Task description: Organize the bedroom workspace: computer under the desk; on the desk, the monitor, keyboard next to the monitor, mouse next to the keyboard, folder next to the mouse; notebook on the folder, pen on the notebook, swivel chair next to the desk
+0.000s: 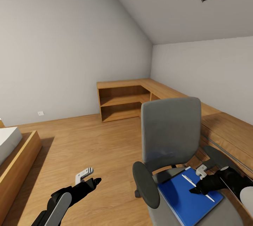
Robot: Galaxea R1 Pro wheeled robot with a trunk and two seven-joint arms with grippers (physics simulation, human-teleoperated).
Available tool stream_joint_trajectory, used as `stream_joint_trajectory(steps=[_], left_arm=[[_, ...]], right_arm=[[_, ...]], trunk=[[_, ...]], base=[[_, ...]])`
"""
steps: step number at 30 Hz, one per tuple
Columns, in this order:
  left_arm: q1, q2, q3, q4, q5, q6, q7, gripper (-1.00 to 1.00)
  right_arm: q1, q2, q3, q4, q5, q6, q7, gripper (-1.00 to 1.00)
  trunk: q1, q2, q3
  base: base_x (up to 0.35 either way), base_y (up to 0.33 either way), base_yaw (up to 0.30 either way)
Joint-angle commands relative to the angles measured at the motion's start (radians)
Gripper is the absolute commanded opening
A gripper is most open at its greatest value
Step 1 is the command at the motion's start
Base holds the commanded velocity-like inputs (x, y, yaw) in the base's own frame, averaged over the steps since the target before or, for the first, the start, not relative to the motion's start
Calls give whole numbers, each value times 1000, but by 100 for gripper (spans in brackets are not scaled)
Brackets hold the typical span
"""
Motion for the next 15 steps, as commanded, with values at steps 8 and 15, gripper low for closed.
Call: stream_joint_trajectory(steps=[8, 15], left_arm=[[-1, 1, -3, -1, 11, 1, 10, 100], [-1, 1, -3, -1, 10, 1, 10, 100]], right_arm=[[1, -1, 11, 8, 1, 7, 1, 100], [1, -1, 11, 8, 1, 7, 1, -100]], trunk=[[0, 0, -1], [0, 0, -1]], base=[[0, 0, 0], [0, 0, 0]])
